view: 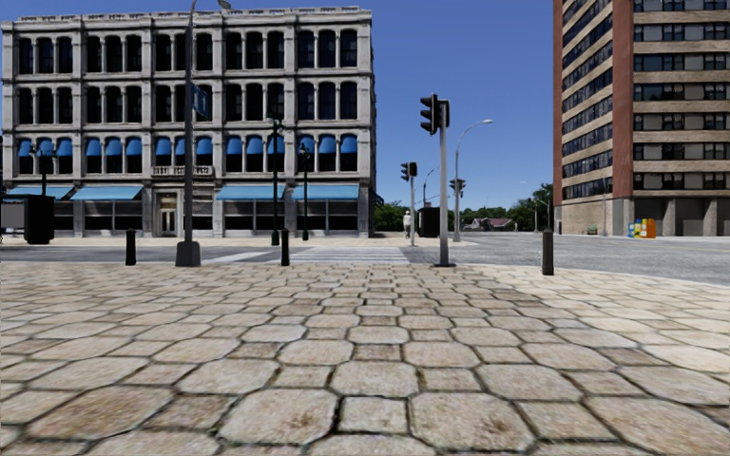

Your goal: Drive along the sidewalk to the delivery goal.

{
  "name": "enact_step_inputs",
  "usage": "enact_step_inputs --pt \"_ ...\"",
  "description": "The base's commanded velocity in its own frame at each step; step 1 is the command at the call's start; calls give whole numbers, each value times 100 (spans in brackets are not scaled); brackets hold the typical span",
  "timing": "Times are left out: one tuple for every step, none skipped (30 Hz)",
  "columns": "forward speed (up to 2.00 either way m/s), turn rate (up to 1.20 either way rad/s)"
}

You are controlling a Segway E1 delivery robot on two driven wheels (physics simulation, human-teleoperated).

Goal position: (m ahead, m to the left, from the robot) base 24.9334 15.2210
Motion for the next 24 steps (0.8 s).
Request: enact_step_inputs --pt "200 0" --pt "200 0" --pt "200 0" --pt "200 0" --pt "200 0" --pt "200 0" --pt "200 0" --pt "200 0" --pt "200 0" --pt "200 0" --pt "200 0" --pt "200 0" --pt "200 0" --pt "200 0" --pt "200 0" --pt "200 0" --pt "200 0" --pt "200 0" --pt "200 0" --pt "200 0" --pt "200 0" --pt "200 0" --pt "200 0" --pt "200 0"
